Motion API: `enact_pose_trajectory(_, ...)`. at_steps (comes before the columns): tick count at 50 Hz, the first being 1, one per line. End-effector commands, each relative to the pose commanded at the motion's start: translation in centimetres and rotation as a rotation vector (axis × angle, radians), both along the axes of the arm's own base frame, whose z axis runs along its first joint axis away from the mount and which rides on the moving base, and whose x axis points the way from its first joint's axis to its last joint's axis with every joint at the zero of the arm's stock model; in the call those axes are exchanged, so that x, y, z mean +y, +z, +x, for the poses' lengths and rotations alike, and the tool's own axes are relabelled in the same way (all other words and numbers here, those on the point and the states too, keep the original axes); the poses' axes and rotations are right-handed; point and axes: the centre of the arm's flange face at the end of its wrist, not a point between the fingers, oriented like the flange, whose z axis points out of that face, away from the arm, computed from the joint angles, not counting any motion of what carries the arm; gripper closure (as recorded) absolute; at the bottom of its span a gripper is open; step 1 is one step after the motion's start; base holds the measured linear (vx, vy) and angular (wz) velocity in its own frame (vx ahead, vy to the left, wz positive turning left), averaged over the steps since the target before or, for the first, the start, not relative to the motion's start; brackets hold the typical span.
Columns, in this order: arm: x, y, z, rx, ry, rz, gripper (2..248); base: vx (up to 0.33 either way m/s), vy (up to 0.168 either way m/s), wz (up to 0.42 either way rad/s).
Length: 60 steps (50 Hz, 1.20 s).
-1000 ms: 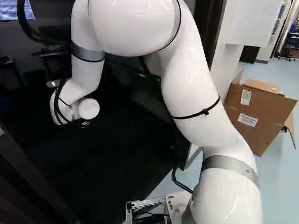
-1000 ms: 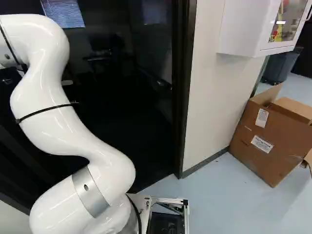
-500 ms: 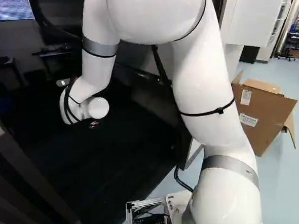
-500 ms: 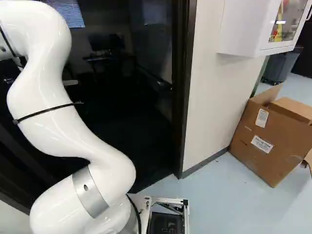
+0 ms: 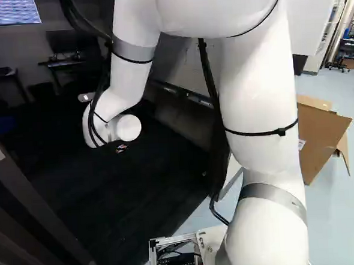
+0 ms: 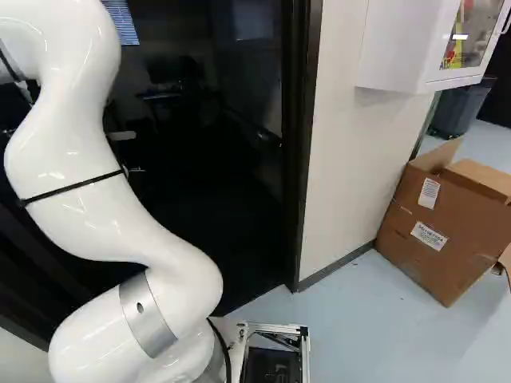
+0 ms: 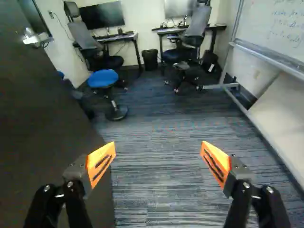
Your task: Open the door and move inside
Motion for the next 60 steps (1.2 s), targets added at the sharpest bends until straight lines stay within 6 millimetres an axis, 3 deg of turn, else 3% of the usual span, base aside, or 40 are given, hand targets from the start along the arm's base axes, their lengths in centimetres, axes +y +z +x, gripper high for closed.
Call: enact_pose_trajectory(60, -10.6, 0.5, -4.0, 0.026, -0.106, -0.025, 3, 0.0, 0.0, 0.0)
